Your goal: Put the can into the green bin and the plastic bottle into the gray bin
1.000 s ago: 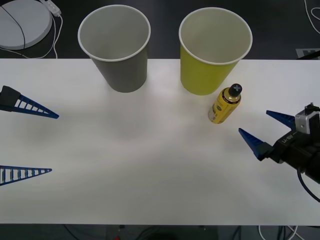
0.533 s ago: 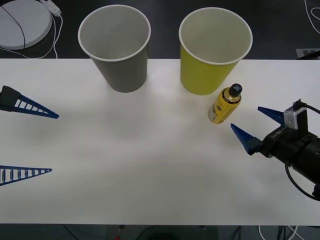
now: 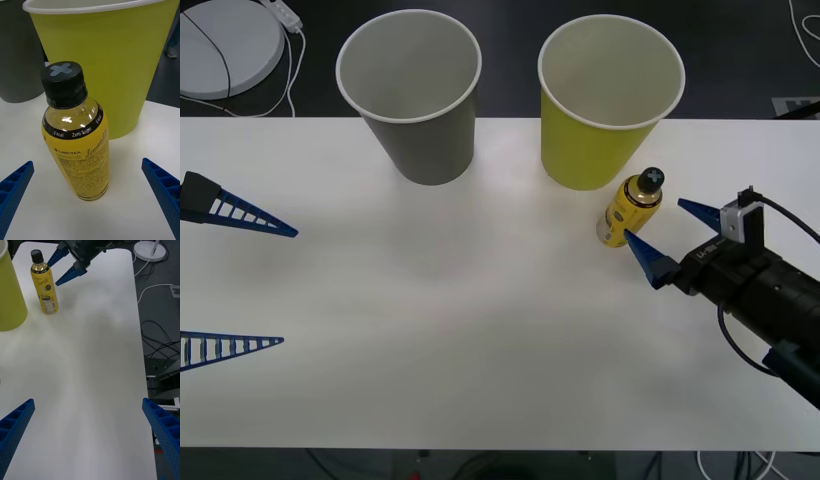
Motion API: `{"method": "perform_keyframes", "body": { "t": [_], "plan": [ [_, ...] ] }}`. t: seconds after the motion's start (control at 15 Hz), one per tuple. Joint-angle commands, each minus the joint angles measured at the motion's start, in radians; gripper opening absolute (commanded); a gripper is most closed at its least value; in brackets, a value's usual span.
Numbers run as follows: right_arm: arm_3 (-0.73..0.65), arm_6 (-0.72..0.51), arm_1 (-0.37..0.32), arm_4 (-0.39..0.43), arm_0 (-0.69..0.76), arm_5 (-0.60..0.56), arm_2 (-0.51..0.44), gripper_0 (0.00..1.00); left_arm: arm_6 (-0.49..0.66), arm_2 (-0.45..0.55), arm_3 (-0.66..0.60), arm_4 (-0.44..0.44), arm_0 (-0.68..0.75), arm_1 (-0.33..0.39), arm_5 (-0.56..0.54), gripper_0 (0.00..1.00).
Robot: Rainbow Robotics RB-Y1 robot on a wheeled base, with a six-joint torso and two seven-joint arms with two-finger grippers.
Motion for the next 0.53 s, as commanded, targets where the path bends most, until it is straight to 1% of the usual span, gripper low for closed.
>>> {"method": "perform_keyframes", "body": {
  "t": [0.07,0.53],
  "plan": [
    [0.015,0.003,0.007,0.014,-0.025,0.005,0.024,1.0,0.0,0.0,0.0,0.0,0.0,0.0,0.0,1.0],
    [0.052,0.006,0.027,0.045,-0.077,0.01,0.051,1.0,0.0,0.0,0.0,0.0,0.0,0.0,0.0,1.0]
  ]
}}
